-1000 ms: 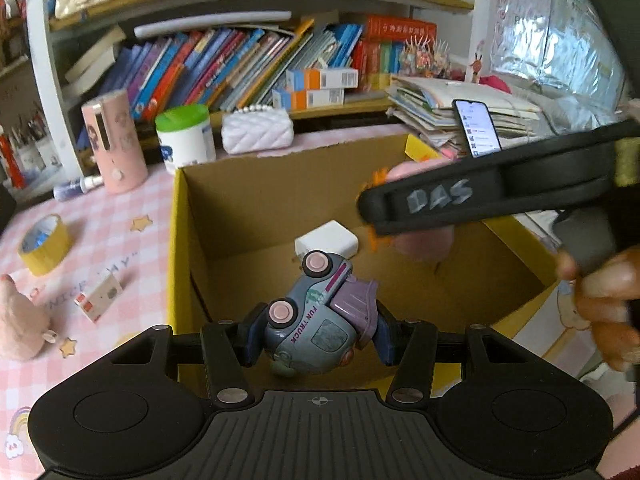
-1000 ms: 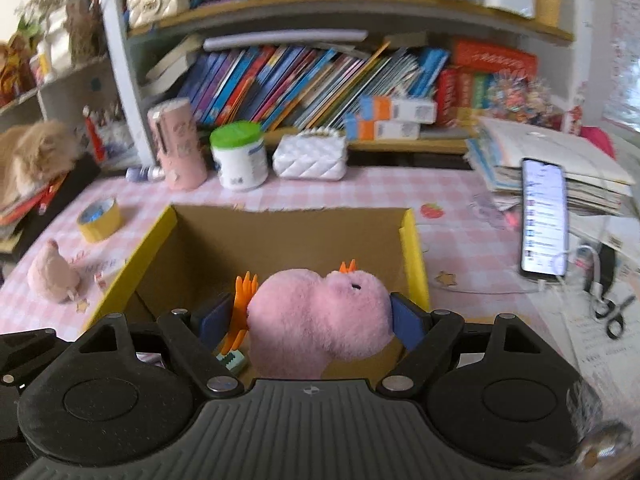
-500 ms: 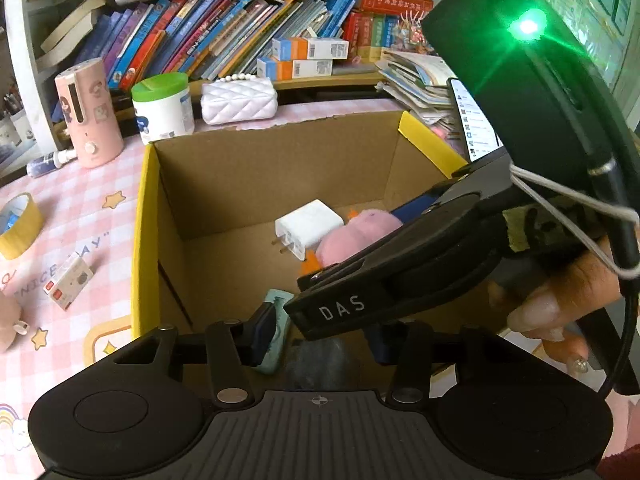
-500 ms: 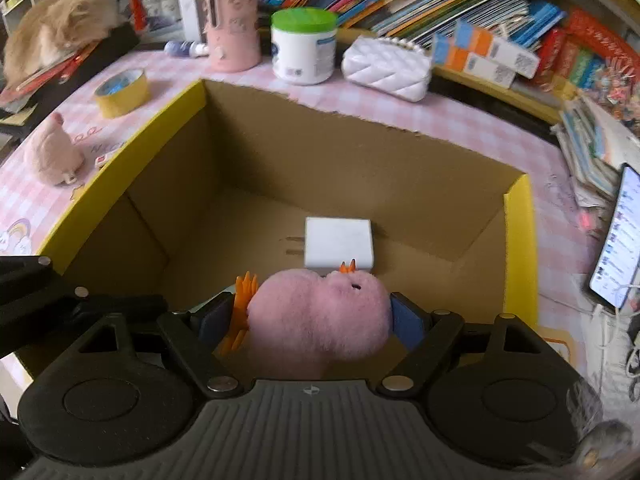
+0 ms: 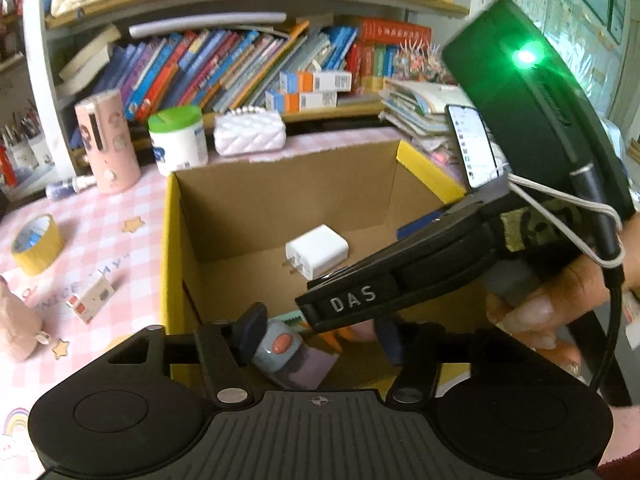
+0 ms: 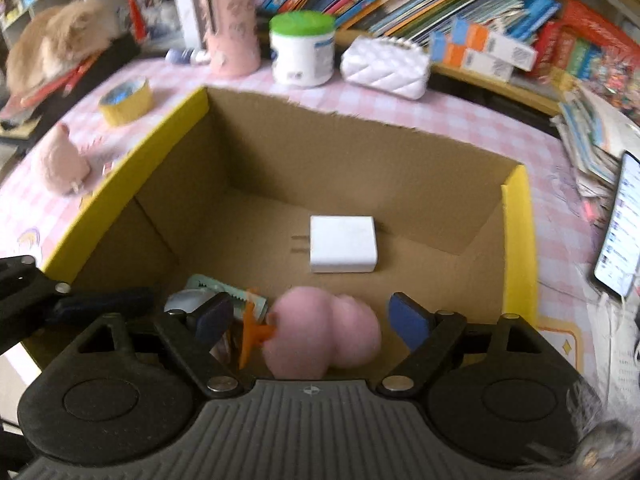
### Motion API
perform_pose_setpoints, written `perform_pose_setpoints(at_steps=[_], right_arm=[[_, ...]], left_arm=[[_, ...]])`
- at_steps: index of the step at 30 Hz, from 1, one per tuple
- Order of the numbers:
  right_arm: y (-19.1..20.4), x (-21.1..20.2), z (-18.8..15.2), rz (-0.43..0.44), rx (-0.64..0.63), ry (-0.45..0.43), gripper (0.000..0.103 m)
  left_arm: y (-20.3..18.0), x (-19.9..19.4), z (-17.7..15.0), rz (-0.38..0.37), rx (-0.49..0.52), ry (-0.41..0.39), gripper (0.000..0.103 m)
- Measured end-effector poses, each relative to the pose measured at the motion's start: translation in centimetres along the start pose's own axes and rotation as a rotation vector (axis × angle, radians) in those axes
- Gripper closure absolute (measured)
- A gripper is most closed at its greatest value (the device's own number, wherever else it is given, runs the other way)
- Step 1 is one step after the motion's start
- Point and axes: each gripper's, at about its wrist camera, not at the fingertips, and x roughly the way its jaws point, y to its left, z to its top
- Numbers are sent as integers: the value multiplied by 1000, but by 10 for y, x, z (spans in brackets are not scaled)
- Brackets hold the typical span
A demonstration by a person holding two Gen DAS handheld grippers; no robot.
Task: Organize objects
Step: 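Lower both grippers into the yellow box and open them to drop the toys, then withdraw both open grippers from the box toward the remaining items on the table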
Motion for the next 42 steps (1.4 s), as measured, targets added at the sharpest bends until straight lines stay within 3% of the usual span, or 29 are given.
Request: perform_pose_setpoints(at_steps=[3,9,17,21,25,31,36,42], right_arm=[[1,-15,-6,-9,56,-56,17],[9,-54,-21,-68,125,-202,15],[22,-102,-58,-213,238,-418,15],[30,-113,-79,-295,299,-464,15],[39,-120,-95,-356,349,-455,15],[61,-115,-121,-388,402,-360,15],[86,-105,-138,-378,430,-256,15],[122,-98,-149,-342,405,-191,15]], left_arm=[[0,-11,-2,23,6,-34,27],[3,-37,-12,56,-12,-97,18],[14,-63,-25,99,-42,-175,15],[22,-73,-33,97,-58,-186,15],[28,-80,-45,89,-62,-173,11],[41,-86,-70,88,-63,-100,10],[55,-92,-96,100,-70,-13,10],[73,-102,-118,111,-84,47,10]])
